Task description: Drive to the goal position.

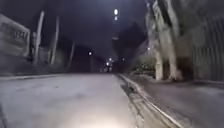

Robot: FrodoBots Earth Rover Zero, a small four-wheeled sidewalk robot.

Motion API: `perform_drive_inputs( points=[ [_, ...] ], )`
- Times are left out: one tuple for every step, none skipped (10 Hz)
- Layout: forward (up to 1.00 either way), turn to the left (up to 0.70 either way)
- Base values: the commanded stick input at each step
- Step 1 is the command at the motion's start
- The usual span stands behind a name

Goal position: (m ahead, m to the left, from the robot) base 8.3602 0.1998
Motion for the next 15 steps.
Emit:
perform_drive_inputs(
  points=[
    [0.7,0.0],
    [0.7,0.0],
    [0.7,0.0],
    [0.7,0.0],
    [0.7,0.0],
    [0.7,0.0],
    [0.7,-0.03],
    [0.7,-0.08],
    [0.7,-0.13],
    [0.7,-0.18],
    [0.7,-0.23],
    [0.7,-0.25],
    [0.7,-0.1],
    [0.7,-0.14],
    [0.7,-0.29]
  ],
)
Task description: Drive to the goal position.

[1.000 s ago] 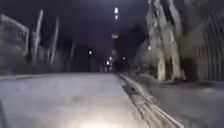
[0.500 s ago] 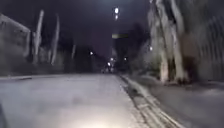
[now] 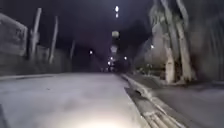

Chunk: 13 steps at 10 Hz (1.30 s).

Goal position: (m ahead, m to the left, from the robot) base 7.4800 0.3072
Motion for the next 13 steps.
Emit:
perform_drive_inputs(
  points=[
    [0.7,-0.29],
    [0.7,-0.19],
    [0.7,-0.1],
    [0.7,-0.31],
    [0.7,-0.2],
    [0.7,-0.13],
    [0.7,-0.09],
    [0.7,-0.06],
    [0.7,-0.03],
    [0.7,0.0],
    [0.7,0.0],
    [0.7,0.0],
    [0.7,0.0]
  ],
)
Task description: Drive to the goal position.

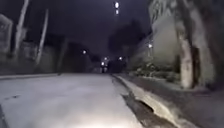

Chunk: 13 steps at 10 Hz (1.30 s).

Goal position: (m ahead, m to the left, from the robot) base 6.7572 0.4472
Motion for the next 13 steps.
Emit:
perform_drive_inputs(
  points=[
    [0.7,0.0],
    [0.7,0.0],
    [0.7,0.0],
    [0.7,0.0],
    [0.7,0.0],
    [0.7,0.0],
    [0.7,0.0],
    [0.7,0.0],
    [0.7,0.0],
    [0.7,0.0],
    [0.7,0.0],
    [0.7,0.0],
    [0.7,0.0]
  ],
)
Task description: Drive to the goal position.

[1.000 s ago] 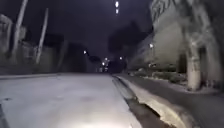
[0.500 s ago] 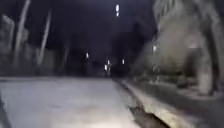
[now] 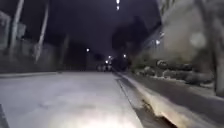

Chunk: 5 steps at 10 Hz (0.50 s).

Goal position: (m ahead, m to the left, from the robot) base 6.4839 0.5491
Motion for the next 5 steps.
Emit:
perform_drive_inputs(
  points=[
    [0.7,0.0],
    [0.7,0.0],
    [0.7,0.0],
    [0.7,0.0],
    [0.7,0.0]
  ],
)
